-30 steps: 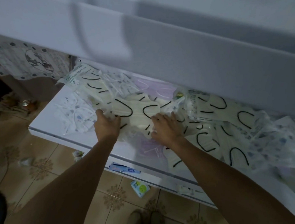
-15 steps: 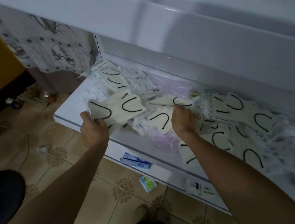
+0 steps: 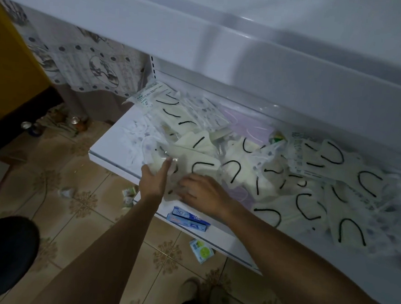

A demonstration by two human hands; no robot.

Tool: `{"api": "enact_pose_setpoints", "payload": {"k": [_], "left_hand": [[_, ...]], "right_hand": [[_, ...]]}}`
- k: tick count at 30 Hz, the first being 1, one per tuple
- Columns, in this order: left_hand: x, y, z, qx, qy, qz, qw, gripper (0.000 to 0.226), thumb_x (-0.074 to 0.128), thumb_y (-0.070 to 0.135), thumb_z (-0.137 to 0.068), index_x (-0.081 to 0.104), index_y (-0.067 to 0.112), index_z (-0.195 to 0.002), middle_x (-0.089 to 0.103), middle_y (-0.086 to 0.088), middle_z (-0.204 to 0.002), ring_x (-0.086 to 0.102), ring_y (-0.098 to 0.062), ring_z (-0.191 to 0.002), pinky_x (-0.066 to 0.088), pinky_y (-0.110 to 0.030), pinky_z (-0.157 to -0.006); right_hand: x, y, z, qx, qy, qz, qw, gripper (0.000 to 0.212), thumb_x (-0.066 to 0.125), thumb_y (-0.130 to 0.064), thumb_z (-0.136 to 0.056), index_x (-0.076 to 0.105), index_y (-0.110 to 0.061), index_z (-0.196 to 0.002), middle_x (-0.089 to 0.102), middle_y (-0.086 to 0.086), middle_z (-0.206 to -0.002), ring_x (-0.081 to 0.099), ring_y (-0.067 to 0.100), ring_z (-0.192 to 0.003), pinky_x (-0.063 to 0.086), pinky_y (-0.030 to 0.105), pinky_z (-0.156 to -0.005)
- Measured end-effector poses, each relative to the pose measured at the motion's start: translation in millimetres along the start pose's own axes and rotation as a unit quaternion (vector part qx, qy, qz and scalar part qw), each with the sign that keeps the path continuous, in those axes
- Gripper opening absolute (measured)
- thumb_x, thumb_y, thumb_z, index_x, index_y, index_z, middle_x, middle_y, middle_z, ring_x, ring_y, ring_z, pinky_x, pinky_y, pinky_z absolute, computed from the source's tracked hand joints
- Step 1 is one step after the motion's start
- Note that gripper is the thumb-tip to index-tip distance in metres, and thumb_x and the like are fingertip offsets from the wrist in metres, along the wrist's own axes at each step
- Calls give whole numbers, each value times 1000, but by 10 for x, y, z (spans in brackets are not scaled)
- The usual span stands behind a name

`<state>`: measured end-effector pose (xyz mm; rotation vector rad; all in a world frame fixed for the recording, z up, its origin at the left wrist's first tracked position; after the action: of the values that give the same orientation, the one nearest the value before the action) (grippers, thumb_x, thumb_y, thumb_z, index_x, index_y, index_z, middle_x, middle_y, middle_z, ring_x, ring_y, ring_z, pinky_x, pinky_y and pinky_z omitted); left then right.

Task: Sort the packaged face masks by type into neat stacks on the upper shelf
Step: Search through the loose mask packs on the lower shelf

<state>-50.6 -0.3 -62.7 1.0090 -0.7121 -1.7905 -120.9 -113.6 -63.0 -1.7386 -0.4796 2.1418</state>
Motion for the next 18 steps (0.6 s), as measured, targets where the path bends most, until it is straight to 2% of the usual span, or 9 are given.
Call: {"api": "enact_pose_setpoints", "payload": {"k": [3, 6, 8, 10, 11, 12, 14, 16, 18], "left_hand": [[15, -28, -77, 6, -6, -55, 998, 54, 68, 32, -82, 44, 5, -123, 54, -16, -123, 52, -31, -108, 43, -32, -81], [73, -32, -62, 19, 9, -96, 995, 44, 61, 20, -86, 41, 5, -122, 48, -13, -112, 46, -26, -92, 38, -26, -61], [95, -47, -55, 25, 20, -91, 995, 38, 58, 18, -87, 41, 5, -119, 45, -12, -103, 44, -24, -85, 33, -23, -49], [87, -63, -67, 37, 28, -76, 996, 33, 58, 18, -87, 42, 6, -113, 45, -11, -102, 44, -25, -85, 37, -26, -53], [64, -68, -73, 41, 34, -68, 996, 29, 59, 17, -87, 41, 9, -108, 46, -11, -102, 45, -25, -85, 39, -27, -59], [29, -76, -77, 44, 40, -60, 996, 26, 58, 17, -87, 40, 11, -105, 46, -11, -101, 45, -24, -87, 38, -28, -62], [-66, -68, -73, 49, 54, -39, 997, 24, 57, 15, -88, 42, 10, -106, 48, -12, -104, 46, -23, -91, 38, -29, -66], [-178, -66, -96, 49, 71, -19, 996, 32, 56, 14, -89, 45, 2, -117, 52, -17, -113, 50, -27, -100, 38, -29, -73], [-281, -68, -126, 48, 86, -15, 995, 36, 54, 14, -91, 44, -1, -121, 52, -20, -121, 51, -32, -109, 39, -31, -77]], "right_hand": [[-36, 344, 111, 71, 5, -11, 997, 38, 46, -22, -96, 50, -8, -132, 43, 10, -141, 43, 24, -128, 38, 34, -103], [-96, 645, 208, 135, 127, 37, 982, 49, 56, 6, -79, 46, 4, -127, 34, 24, -142, 39, 39, -130, 40, 45, -102], [-82, 836, 283, 207, 120, 115, 964, 61, 72, -3, -69, 48, 6, -124, 41, 26, -136, 44, 40, -124, 42, 46, -100], [-52, 977, 307, 233, 100, 183, 950, 68, 83, -14, -51, 59, 5, -111, 60, 22, -112, 59, 37, -102, 49, 46, -91], [-59, 1000, 299, 239, 108, 209, 942, 63, 82, -15, -50, 61, 2, -107, 64, 18, -102, 61, 34, -94, 50, 44, -87], [-79, 993, 285, 246, 109, 217, 939, 53, 78, -12, -58, 61, -1, -108, 64, 14, -101, 61, 32, -94, 49, 42, -88], [-177, 947, 236, 247, 106, 235, 934, 37, 60, -6, -80, 54, -7, -116, 61, 11, -111, 55, 30, -107, 40, 41, -94], [-331, 940, 184, 250, 106, 257, 927, 32, 48, -4, -88, 52, -11, -118, 61, 9, -114, 50, 28, -113, 36, 39, -94], [-490, 946, 162, 288, 143, 232, 918, 24, 44, -5, -91, 57, -8, -111, 64, 12, -108, 52, 29, -109, 38, 39, -91]]}}
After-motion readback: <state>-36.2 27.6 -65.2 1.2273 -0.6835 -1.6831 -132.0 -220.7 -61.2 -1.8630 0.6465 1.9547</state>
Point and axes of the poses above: each hand's wrist, its own z-axis away from the middle knuckle, its own x-axis out of the palm, y = z × x, the point moved 3 cm from there along -z, towards the middle knuckle
